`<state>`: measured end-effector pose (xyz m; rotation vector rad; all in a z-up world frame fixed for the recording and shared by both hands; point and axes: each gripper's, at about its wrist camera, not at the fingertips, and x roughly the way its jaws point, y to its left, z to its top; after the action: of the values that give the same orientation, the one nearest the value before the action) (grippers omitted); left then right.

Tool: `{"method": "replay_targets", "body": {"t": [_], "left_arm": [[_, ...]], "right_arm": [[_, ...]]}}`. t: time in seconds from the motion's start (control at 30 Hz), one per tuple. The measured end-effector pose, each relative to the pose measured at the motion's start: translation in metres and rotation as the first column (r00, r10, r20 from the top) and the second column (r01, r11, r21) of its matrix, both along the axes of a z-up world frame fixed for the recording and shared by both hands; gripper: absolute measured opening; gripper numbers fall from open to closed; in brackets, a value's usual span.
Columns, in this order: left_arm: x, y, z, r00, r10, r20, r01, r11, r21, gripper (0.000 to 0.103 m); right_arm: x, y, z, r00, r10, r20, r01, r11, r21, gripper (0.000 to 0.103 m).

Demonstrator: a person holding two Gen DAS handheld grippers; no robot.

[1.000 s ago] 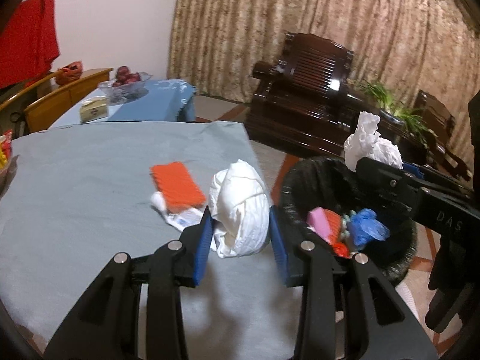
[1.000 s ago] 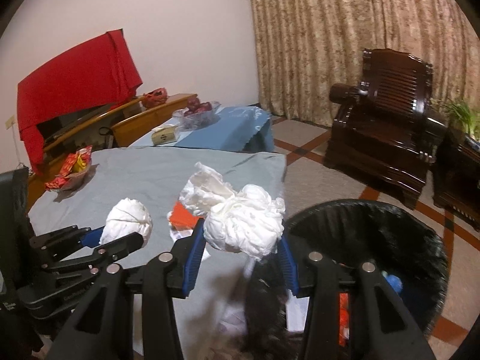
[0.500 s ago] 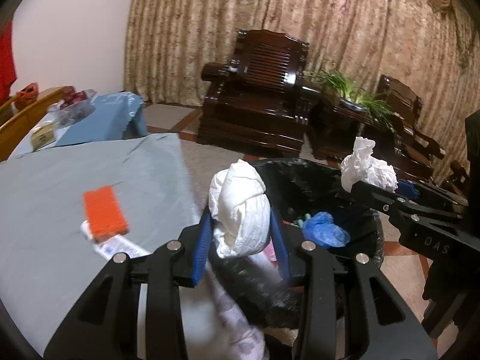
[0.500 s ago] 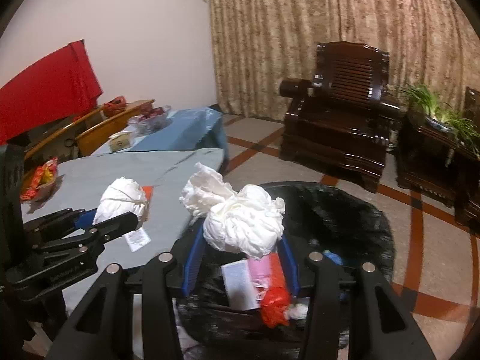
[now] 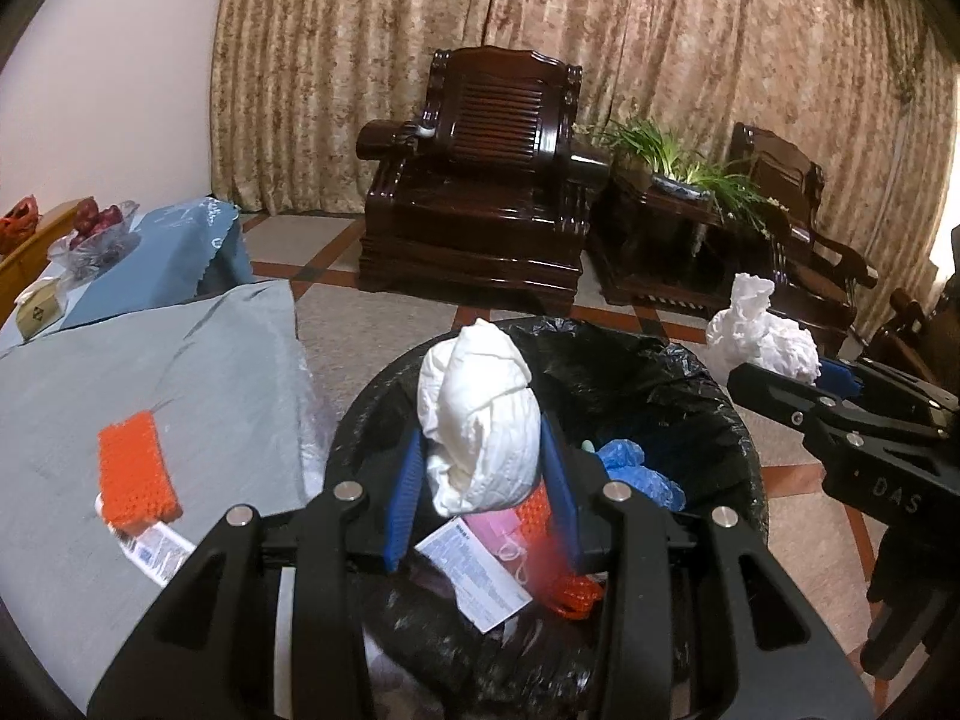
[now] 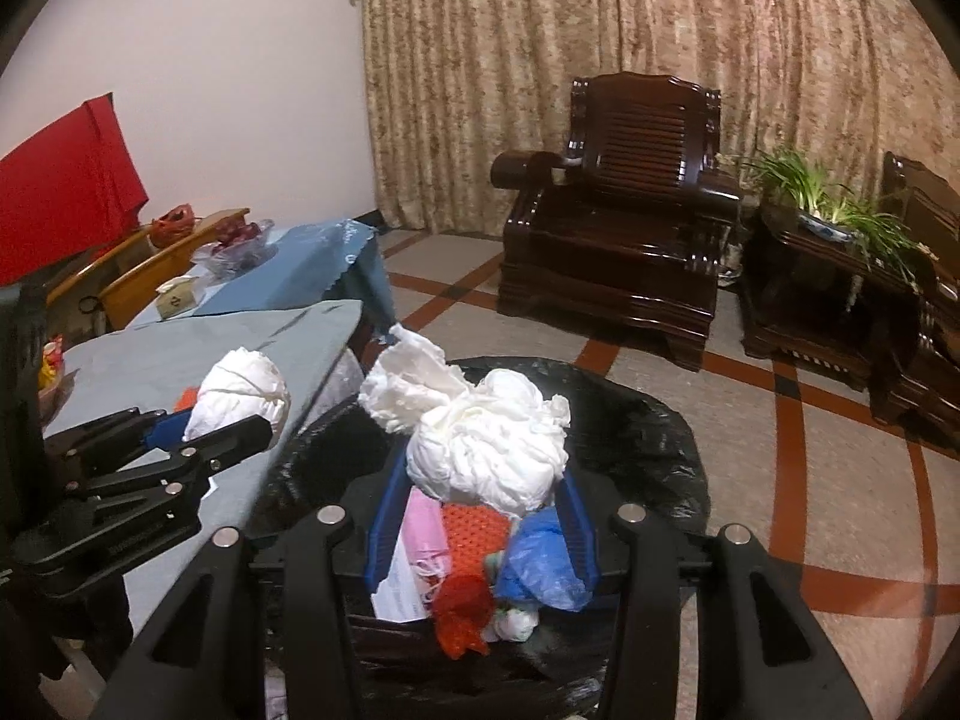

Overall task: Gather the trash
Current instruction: 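Open both tools to drop the tissues into the bin, then move both tools back over the table toward the orange foam net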

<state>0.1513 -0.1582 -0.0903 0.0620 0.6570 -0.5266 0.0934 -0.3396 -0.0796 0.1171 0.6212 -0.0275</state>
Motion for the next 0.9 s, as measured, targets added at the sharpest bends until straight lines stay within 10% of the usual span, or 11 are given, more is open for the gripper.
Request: {"method": "replay_targets", "body": {"t": [0.3,0.53,0.9], "left_arm": [[0.020,-0.022,-0.009,1.000,-0.021,-0.020,0.022,1.000,0.019,0.038],[0.033,-0.034,-0.013,0.999,-0.027,-0.044,0.028,1.000,0.014,0.061],[0.023,0.024,0.009,0.997,0.080,-0.001,-0.080,0.997,0.007,0.086]], "right_arm": [[0.014,-0.022,-0.016,0.999,-0.039,-0.030,0.039,0.999,0.002,0.048],[0.018,-0.034,-0.030,0.994,-0.093,-0.051,0.091,0.995,-0.033,0.090],[-0.001,-0.021,-0.012,0.997,-0.072,-0.002,0.072,0.997,0.005,0.097]]}}
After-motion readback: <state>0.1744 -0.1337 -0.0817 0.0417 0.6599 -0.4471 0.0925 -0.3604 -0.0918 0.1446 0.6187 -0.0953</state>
